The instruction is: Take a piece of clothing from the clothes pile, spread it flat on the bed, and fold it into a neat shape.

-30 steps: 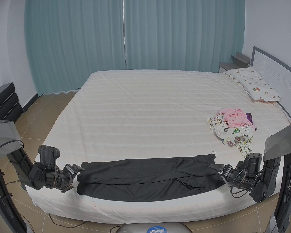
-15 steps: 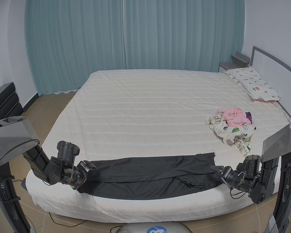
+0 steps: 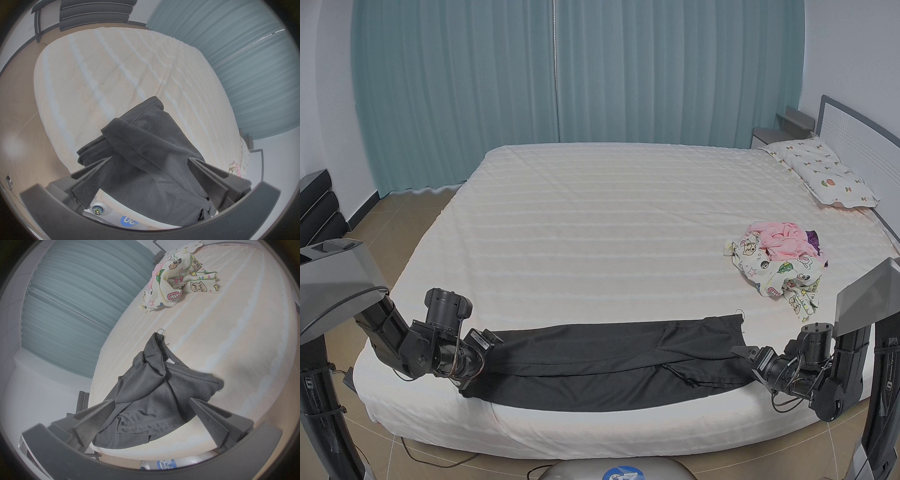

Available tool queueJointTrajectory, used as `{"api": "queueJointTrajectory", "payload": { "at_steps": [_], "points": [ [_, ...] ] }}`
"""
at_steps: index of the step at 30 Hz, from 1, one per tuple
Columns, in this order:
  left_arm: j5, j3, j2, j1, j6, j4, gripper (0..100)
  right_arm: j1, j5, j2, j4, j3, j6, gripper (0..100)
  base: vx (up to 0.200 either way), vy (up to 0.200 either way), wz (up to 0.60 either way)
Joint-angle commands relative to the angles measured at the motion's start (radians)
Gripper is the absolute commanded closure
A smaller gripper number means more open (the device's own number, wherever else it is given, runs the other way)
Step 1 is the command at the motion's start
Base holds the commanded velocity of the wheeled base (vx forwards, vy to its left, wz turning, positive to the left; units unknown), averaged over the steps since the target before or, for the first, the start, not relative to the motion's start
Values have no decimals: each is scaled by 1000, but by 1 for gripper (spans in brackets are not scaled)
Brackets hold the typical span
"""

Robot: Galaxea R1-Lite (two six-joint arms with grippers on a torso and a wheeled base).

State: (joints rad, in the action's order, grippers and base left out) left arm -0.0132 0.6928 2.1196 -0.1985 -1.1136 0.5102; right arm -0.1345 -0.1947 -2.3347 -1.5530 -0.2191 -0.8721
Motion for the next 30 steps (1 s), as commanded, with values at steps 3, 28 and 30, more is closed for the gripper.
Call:
{"api": "queueJointTrajectory", "payload": {
  "at_steps": [3, 28, 30],
  "points": [
    [7, -9, 3, 1, -2, 1, 0, 1, 0, 14, -15, 3, -2, 0, 0, 0, 0],
    [10, -150, -72, -45, -23, 133, 0, -5, -2, 12, -15, 6, -2, 0, 24, 0, 0],
    [6, -150, -69, -59, -22, 129, 0, -5, -2, 12, -15, 6, -2, 0, 0, 0, 0]
  ]
}}
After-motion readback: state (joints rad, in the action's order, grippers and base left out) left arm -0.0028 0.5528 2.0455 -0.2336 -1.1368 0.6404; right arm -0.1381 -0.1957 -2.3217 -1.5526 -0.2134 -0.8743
